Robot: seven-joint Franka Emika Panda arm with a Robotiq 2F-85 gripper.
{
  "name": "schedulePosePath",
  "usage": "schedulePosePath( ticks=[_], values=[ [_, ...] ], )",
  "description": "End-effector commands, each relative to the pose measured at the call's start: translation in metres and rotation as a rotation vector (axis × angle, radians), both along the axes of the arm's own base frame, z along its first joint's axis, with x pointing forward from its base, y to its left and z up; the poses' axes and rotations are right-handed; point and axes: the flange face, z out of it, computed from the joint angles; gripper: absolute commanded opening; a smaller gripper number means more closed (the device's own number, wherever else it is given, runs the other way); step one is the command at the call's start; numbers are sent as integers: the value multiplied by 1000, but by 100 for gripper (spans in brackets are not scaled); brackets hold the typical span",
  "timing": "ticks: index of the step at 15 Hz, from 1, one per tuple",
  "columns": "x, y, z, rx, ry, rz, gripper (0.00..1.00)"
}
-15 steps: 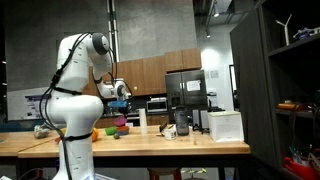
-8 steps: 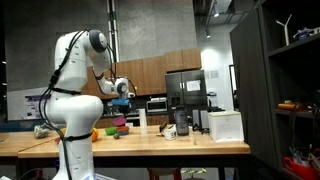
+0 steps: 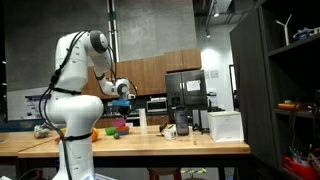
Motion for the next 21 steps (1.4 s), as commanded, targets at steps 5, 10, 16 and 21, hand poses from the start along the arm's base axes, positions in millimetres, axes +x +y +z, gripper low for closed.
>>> schedulePosePath(
  ticks=[5, 10, 16, 21],
  values=[
    [10, 0, -18, -15, 16, 13, 1],
    [21, 0, -23, -25, -10, 14, 1],
    [42, 0, -23, -18, 15, 32, 1],
    [56, 1, -23, 13, 104, 38, 1]
  ],
)
